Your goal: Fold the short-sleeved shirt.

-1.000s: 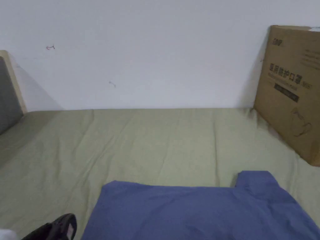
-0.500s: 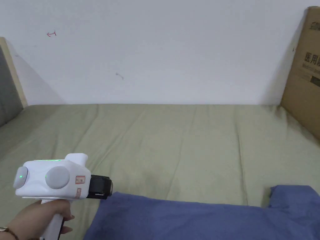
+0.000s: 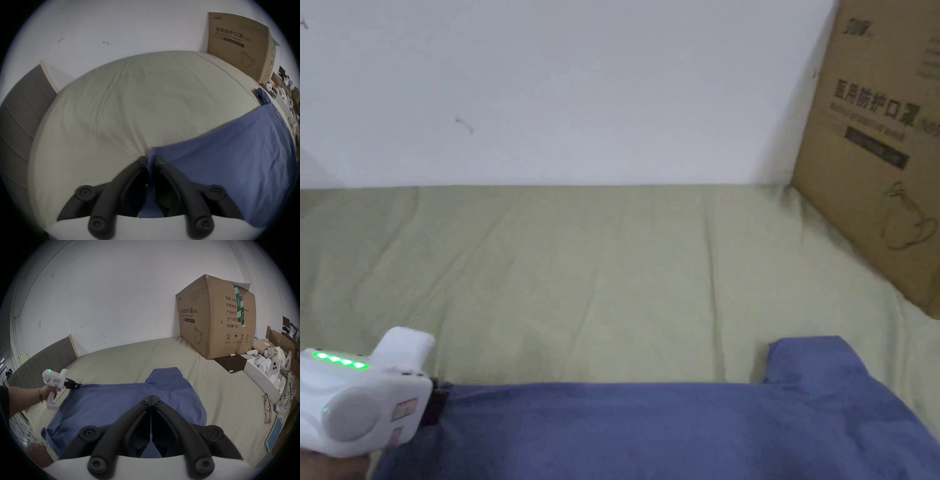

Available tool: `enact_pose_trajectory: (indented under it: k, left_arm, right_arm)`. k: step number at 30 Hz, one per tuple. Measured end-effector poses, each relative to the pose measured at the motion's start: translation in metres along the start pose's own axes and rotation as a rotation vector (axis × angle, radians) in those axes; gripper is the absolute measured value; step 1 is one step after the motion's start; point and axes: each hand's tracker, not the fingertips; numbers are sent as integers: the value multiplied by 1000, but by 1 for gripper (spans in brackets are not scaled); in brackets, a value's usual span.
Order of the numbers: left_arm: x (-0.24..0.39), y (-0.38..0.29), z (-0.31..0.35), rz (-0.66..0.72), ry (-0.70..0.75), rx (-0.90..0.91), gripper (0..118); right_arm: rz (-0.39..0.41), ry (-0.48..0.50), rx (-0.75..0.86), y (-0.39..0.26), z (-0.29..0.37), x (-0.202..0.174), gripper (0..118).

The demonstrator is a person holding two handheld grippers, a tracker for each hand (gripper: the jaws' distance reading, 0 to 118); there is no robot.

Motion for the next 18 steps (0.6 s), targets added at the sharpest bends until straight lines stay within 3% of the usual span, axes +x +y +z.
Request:
enact_pose_trajectory:
  k: [2,6,7,8,9,10,11,13,15,16,17,18]
  left_arm:
    - [5,0,14,-34,69,33,7]
    - [4,0,56,110,34,188,4]
    - [2,3,64,127,33,209,4]
    - [5,3,72,136,20,220,4]
    - [7,3,79,131,10,220,4]
    - [10,2,85,129,9,220,4]
    - [11,4,88,125,7,229,4]
    - [15,3,96,119,7,240,4]
    - [13,4,94,113,13,239,4]
    - [12,4,93,113,15,229,4]
    - [11,4,92,114,23,215,4]
    - [11,2,91,119,26,199,4]
  right_arm:
    - [-58,12,-30,25,-30,19,0]
    - [-125,35,-228,71,-122,62,0]
    - [-138,36,-305,78,-148,72,13]
    - [-138,43,-369,81,-175,86,65]
    - [-145,25,-431,83,-198,93,107]
    - [-140,-11,-508,82,-219,98,117]
    - [-183,-67,-466,77,-225,103,116]
    - [-104,-161,-510,67,-250,114,116]
    - [-80,-215,-613,57,-264,122,113]
    - [-65,-223,-652,63,-276,109,109]
    - [-40,-234,-704,60,-280,105,95]
    - [-6,-216,-728,55,-281,101,74]
